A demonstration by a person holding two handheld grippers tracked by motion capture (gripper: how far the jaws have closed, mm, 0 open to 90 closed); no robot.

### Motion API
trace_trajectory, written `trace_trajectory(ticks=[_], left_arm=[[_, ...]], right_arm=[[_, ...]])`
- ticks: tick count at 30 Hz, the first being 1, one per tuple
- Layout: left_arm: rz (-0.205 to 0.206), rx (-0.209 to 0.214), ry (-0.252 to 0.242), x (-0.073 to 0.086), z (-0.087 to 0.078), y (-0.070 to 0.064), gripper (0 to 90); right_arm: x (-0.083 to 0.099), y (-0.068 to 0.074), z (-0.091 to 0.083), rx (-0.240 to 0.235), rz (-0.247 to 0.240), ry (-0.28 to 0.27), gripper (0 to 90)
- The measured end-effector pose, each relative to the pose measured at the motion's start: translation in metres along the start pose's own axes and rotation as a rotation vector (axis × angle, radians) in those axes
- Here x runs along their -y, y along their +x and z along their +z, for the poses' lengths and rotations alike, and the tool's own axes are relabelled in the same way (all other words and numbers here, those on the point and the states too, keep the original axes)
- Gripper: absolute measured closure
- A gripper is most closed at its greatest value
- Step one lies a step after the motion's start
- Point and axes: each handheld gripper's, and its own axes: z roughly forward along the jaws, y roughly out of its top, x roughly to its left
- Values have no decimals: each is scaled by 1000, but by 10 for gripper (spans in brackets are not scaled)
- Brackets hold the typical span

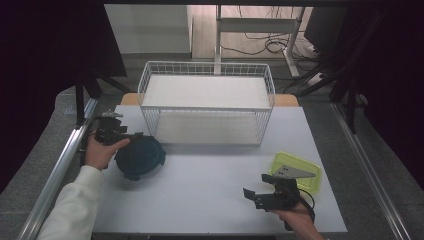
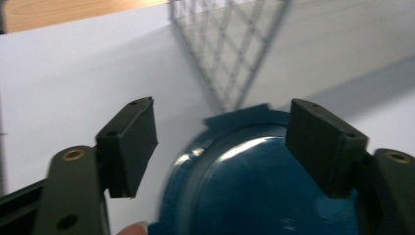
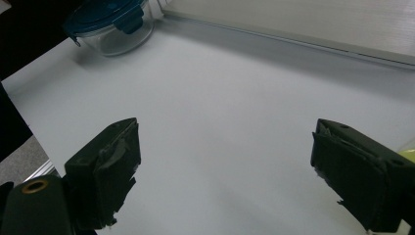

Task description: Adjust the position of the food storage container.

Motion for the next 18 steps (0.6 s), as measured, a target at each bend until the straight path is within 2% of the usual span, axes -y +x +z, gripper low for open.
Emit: trace_trajectory(ticks=[1, 2, 4, 7, 9, 12, 14, 15, 16, 17, 18], left_arm=[[0, 0, 0, 0, 0, 0, 300], [-24, -2, 2, -1, 4, 9, 323], [-36, -16, 18, 0, 8, 18, 363], [-38, -30, 76, 3, 16, 30, 525], [-20, -36, 114, 3, 20, 36, 647], [16, -24, 195, 3, 25, 42, 778], [36, -31, 236, 5, 29, 44, 843], [36, -31, 236, 5, 29, 44, 863], [53, -28, 266, 8, 33, 44, 883], [53, -28, 266, 8, 33, 44, 893], [70, -9, 285, 10, 36, 42, 899]], right_arm=[[0, 0, 0, 0, 0, 0, 112], [0, 0, 1, -1, -3, 2, 112], [1, 0, 1, -5, -2, 5, 112], [1, 1, 2, -12, -4, 7, 112], [1, 1, 2, -18, -5, 6, 113], [1, 0, 1, -42, 6, -3, 112], [0, -2, 0, -84, 27, -16, 110], [0, -2, 0, -84, 27, -16, 110], [-1, -5, -1, -134, 77, -30, 111], [-1, -6, -1, -144, 89, -33, 111], [-1, -7, -2, -151, 98, -35, 111]])
